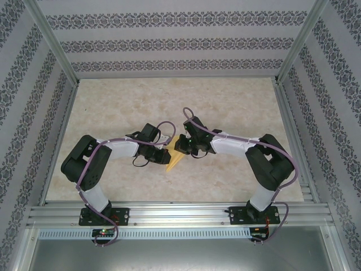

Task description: Fold a paper plane with a square sheet of paper (pick it up from the middle)

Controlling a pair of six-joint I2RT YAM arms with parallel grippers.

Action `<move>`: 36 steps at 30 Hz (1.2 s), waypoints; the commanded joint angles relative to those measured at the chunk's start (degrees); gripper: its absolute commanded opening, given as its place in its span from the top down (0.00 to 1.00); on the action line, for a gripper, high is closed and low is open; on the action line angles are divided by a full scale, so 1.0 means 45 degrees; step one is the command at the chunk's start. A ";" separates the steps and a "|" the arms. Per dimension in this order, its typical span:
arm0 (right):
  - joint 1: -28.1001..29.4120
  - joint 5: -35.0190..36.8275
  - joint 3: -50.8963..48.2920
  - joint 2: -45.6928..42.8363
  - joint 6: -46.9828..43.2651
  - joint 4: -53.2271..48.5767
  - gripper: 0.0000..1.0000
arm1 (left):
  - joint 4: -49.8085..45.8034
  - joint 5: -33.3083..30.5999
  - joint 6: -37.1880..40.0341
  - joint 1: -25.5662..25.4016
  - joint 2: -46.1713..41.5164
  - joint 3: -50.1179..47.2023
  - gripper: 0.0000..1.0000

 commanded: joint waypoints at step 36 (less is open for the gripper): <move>-0.0004 0.0398 -0.0531 0.0422 -0.0422 0.0493 0.89 | -0.0850 -0.0330 0.0520 0.0121 0.1042 0.0333 0.88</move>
